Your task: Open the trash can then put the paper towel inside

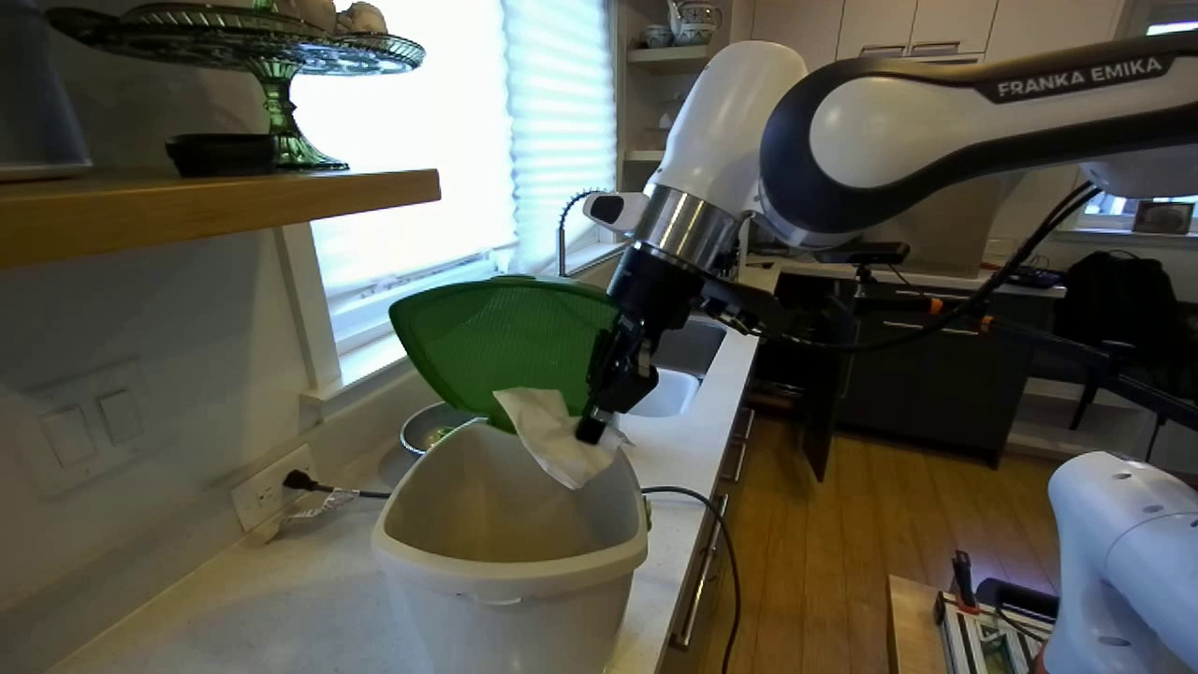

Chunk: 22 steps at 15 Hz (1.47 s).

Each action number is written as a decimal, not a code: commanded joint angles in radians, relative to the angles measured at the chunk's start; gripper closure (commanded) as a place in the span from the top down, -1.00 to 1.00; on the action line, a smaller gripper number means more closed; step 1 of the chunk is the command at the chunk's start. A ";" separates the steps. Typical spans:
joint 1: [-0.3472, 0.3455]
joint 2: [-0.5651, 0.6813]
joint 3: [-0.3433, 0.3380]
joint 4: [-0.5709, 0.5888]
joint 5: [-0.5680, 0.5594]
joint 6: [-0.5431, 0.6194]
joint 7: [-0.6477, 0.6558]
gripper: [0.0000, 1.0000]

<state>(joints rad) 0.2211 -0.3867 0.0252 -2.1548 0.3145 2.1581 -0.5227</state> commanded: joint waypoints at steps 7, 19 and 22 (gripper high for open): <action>0.007 -0.007 -0.001 0.025 -0.015 0.008 -0.021 0.57; -0.025 -0.197 0.027 0.103 -0.132 -0.279 0.221 1.00; -0.031 -0.226 0.028 0.116 -0.157 -0.321 0.244 1.00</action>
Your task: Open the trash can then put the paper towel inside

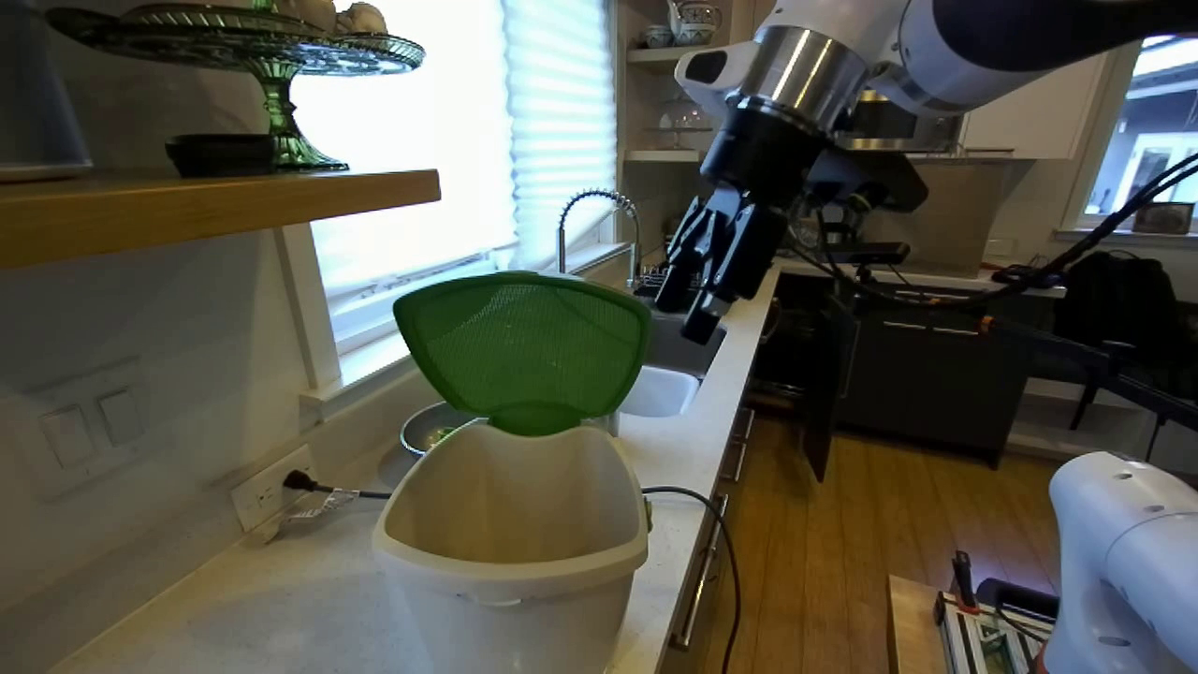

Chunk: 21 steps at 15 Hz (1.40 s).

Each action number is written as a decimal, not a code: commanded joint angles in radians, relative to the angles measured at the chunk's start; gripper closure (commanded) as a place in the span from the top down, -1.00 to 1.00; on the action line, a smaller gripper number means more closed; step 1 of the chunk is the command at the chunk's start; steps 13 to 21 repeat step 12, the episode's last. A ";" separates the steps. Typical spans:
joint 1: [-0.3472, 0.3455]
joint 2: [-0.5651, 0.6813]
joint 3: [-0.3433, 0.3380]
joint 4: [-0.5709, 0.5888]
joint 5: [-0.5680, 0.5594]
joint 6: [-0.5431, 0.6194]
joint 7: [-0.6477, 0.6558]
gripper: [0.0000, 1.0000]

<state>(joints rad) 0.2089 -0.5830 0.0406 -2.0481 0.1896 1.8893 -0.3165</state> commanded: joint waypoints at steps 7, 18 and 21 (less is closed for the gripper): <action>-0.037 -0.047 -0.007 0.013 -0.061 -0.128 0.026 1.00; -0.046 -0.051 -0.015 0.010 -0.066 -0.151 0.026 1.00; -0.046 -0.051 -0.015 0.010 -0.066 -0.151 0.026 1.00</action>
